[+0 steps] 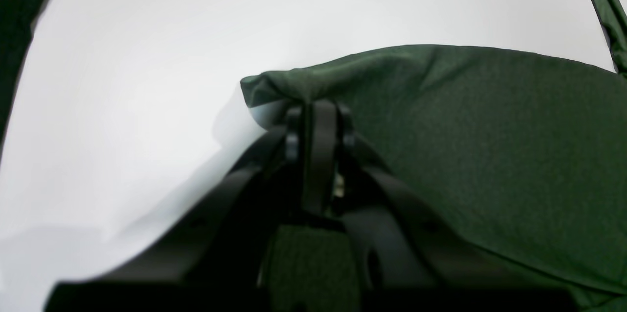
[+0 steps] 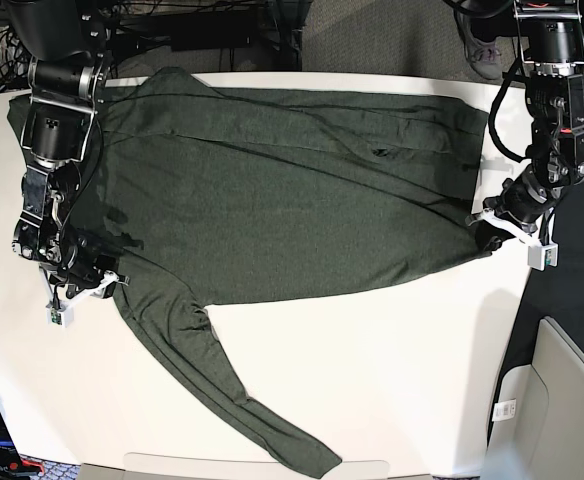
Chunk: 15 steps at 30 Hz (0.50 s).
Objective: Fold the T-shirt properly
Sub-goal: 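Pull both side edges apart to stretch the shirt body flat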
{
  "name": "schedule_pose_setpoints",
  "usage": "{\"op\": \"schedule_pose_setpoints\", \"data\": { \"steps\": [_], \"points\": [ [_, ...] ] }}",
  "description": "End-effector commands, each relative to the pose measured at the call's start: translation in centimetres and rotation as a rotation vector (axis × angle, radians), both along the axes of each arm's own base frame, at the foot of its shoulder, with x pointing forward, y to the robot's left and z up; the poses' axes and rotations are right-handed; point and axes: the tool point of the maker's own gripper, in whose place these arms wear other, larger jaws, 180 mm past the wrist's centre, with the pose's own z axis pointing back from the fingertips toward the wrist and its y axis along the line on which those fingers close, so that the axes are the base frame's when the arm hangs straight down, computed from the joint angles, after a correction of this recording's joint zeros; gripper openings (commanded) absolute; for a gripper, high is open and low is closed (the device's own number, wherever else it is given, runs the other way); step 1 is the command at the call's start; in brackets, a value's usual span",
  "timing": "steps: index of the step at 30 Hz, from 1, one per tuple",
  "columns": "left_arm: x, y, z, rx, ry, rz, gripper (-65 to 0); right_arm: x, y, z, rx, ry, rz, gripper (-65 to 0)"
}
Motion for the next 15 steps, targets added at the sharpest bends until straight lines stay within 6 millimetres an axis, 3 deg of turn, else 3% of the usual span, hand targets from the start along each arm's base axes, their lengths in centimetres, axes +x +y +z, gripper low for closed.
{"op": "schedule_pose_setpoints", "data": {
  "steps": [1,11,15],
  "points": [
    [1.1,0.6,2.0,0.014,-0.065,0.002,-64.9,1.1,-0.2,1.4,-0.015,-0.025,0.012,-39.6],
    [1.2,0.6,2.0,0.014,-0.065,0.002,-64.9,1.6,2.4,1.2,-0.036,0.007,0.092,-40.6],
    [1.1,0.6,2.0,0.014,-0.064,0.003,-64.9,1.6,2.4,1.3,-0.031,0.023,0.092,-55.4]
  ]
}}
